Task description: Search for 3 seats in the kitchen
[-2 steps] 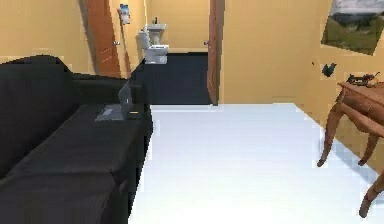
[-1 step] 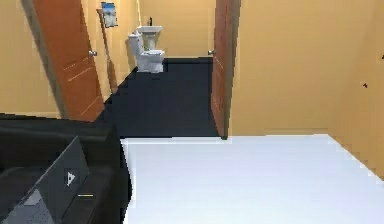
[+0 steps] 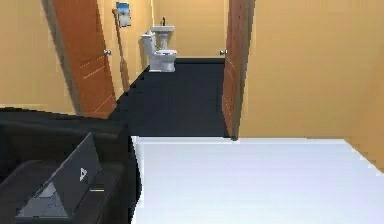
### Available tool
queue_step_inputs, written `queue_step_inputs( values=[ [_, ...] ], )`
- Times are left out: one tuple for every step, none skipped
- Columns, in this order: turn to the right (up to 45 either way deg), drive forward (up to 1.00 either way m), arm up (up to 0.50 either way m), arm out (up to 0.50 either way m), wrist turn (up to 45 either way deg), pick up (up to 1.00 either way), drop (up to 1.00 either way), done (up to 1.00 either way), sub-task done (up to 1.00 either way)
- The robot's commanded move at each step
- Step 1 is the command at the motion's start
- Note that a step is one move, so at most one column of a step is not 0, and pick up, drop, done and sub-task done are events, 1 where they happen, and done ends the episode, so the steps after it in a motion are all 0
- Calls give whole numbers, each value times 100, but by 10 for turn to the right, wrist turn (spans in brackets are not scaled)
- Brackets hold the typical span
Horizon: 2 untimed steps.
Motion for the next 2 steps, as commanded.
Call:
queue_step_inputs(
  values=[
    [0, 100, 0, 0, 0, 0, 0, 0, 0],
    [0, 55, 0, 0, 0, 0, 0, 0, 0]
  ],
)
